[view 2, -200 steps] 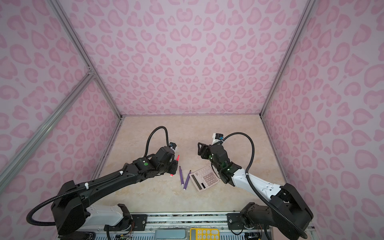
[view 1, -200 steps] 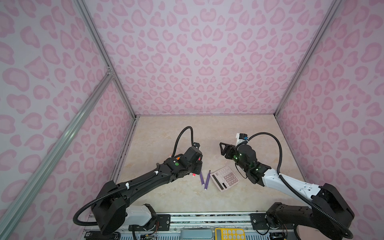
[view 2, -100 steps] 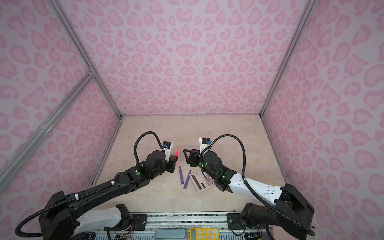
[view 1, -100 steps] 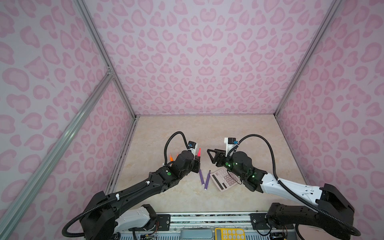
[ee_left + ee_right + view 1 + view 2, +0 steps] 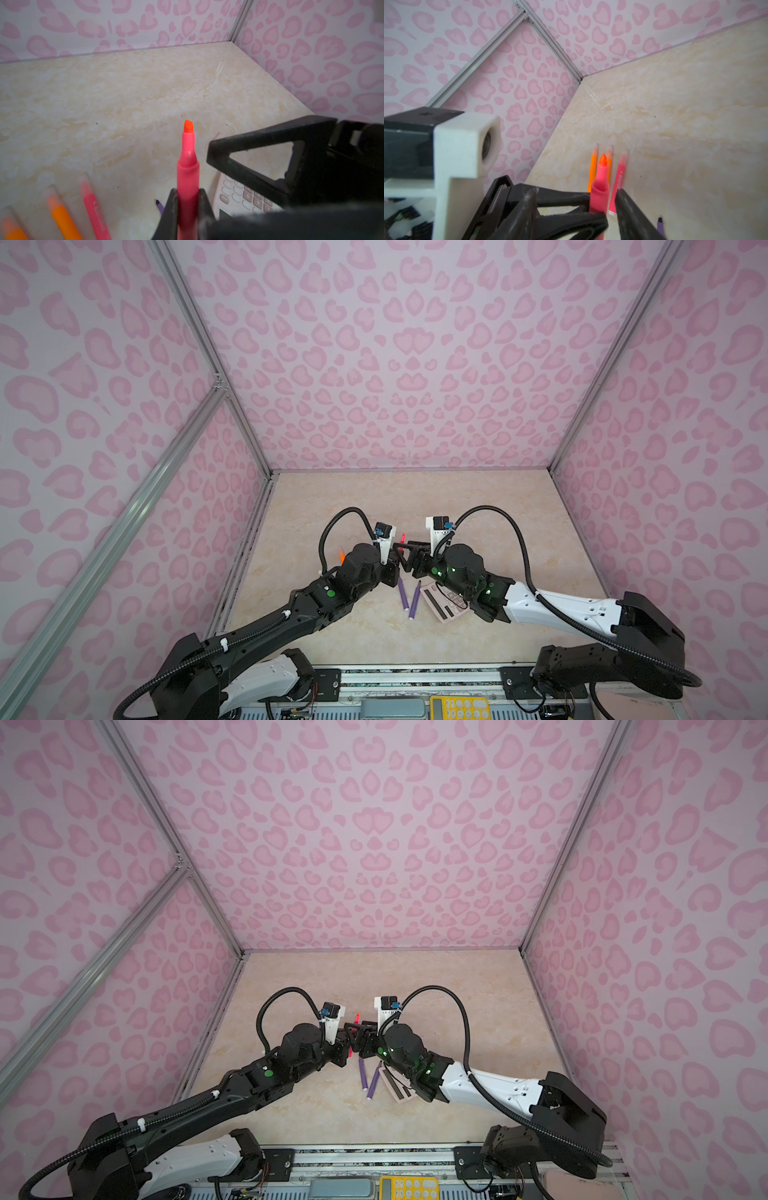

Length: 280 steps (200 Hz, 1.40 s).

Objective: Insert the pens into the pen caps

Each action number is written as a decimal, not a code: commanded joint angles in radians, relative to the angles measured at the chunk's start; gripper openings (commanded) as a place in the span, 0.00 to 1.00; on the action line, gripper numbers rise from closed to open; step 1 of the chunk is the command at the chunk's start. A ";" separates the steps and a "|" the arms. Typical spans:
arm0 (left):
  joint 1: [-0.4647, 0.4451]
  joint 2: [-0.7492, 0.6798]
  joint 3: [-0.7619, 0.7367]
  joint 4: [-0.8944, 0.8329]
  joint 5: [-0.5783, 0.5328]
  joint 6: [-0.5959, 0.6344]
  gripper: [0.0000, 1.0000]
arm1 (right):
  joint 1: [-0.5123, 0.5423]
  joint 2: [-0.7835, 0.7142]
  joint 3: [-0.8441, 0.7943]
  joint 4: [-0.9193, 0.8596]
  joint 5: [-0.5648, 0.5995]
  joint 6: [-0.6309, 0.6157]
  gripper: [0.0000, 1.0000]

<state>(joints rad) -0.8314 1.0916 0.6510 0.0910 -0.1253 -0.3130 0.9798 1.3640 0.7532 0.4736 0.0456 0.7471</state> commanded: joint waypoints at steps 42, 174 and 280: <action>-0.002 -0.062 -0.038 0.092 0.071 0.015 0.03 | -0.001 0.031 0.012 0.006 -0.006 -0.009 0.47; -0.003 -0.063 -0.052 0.133 0.098 0.006 0.09 | -0.007 0.055 0.012 0.020 -0.004 0.004 0.06; -0.001 -0.025 -0.032 0.120 0.076 0.000 0.09 | -0.004 0.058 -0.006 0.051 -0.033 0.021 0.01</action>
<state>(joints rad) -0.8352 1.0695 0.6010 0.1509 -0.0467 -0.3141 0.9733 1.4128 0.7574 0.4992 0.0479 0.7643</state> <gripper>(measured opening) 0.157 0.126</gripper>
